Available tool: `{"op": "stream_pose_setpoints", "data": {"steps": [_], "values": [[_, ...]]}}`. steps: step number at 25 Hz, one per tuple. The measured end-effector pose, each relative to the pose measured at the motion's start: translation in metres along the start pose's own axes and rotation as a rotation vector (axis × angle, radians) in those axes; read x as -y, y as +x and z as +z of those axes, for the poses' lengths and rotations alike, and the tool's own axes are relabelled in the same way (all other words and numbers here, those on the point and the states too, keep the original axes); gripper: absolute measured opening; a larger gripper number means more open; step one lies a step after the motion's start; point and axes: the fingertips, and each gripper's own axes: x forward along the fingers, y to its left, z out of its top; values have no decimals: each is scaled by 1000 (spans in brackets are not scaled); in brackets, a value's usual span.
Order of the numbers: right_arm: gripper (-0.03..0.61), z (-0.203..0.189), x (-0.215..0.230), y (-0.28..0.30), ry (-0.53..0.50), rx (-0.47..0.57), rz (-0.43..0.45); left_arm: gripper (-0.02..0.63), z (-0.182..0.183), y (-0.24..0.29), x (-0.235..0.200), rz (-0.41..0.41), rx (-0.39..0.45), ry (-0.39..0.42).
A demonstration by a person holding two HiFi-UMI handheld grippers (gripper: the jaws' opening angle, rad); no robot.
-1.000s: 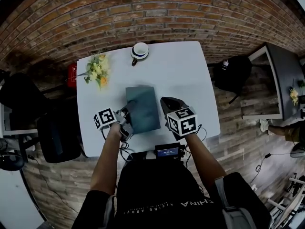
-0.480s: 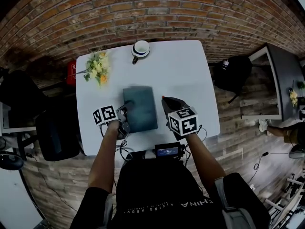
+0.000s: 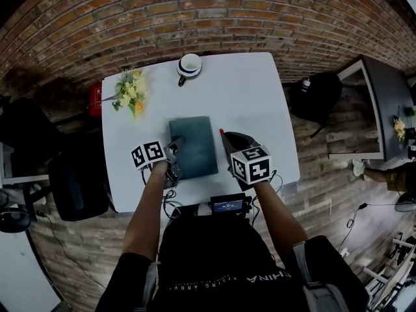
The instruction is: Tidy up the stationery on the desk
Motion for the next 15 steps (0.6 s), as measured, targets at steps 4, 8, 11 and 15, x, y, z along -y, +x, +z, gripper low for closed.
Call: {"op": "stream_pose_setpoints", "data": {"steps": [4, 8, 11, 15], "values": [[28, -3, 4, -2, 5, -4, -8, 168, -5, 2, 2, 22, -56, 65], [28, -6, 4, -3, 8, -7, -8, 206, -12, 0, 1, 68, -144, 163], [28, -7, 5, -4, 10, -7, -7, 219, -14, -7, -1, 111, -213, 232], [28, -10, 7, -5, 12, -14, -10, 229, -6, -20, -5, 163, -235, 303]]}}
